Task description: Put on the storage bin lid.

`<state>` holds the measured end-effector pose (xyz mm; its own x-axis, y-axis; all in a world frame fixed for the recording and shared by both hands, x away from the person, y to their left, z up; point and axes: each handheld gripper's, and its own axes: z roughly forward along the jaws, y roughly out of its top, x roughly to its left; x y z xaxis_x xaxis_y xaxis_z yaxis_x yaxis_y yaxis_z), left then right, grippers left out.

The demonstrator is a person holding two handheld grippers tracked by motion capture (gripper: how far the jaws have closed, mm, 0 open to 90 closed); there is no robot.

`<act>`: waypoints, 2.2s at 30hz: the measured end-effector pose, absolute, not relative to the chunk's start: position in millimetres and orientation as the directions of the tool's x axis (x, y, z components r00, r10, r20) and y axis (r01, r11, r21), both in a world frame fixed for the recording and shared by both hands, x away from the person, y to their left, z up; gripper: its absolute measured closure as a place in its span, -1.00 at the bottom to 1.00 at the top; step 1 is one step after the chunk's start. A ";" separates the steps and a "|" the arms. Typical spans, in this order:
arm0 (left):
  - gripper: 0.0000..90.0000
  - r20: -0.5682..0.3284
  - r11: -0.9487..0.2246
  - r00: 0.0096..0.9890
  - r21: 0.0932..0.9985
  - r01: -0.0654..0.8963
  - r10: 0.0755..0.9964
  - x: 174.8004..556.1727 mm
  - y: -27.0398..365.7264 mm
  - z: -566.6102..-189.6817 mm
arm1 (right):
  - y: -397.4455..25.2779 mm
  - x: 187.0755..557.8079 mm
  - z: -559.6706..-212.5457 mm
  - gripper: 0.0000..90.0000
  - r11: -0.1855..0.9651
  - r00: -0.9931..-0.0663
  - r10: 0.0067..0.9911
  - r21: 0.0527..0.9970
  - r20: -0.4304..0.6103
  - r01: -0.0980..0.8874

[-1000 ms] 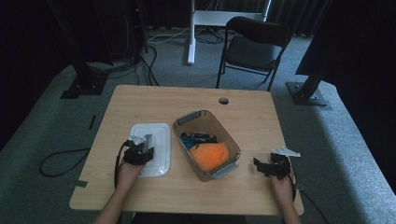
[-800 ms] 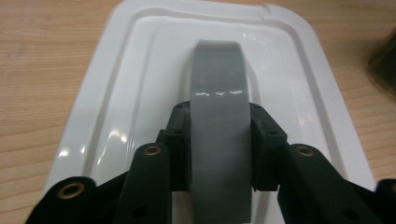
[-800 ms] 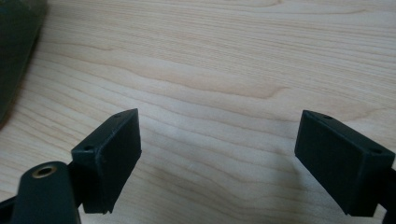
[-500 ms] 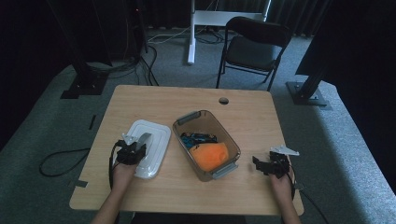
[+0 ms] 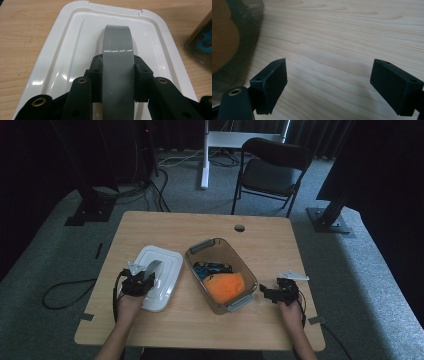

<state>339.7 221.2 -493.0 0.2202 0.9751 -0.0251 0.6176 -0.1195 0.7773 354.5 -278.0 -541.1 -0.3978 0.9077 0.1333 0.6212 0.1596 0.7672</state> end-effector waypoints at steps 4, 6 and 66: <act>0.50 -0.026 -0.117 0.222 0.786 0.607 0.975 336.7 222.3 -488.4 | -267.4 358.1 -542.0 -0.70 0.187 -0.422 0.898 0.763 0.123 0.619; 0.50 -0.032 -0.110 0.220 0.789 0.605 0.975 335.9 223.7 -486.7 | -264.1 359.7 -541.6 -0.70 0.184 -0.427 0.895 0.764 0.130 0.618; 0.50 -0.058 -0.086 0.295 0.888 0.452 0.954 306.0 214.8 -411.3 | -217.3 343.5 -541.5 -0.70 0.299 -0.611 0.781 0.779 0.132 0.551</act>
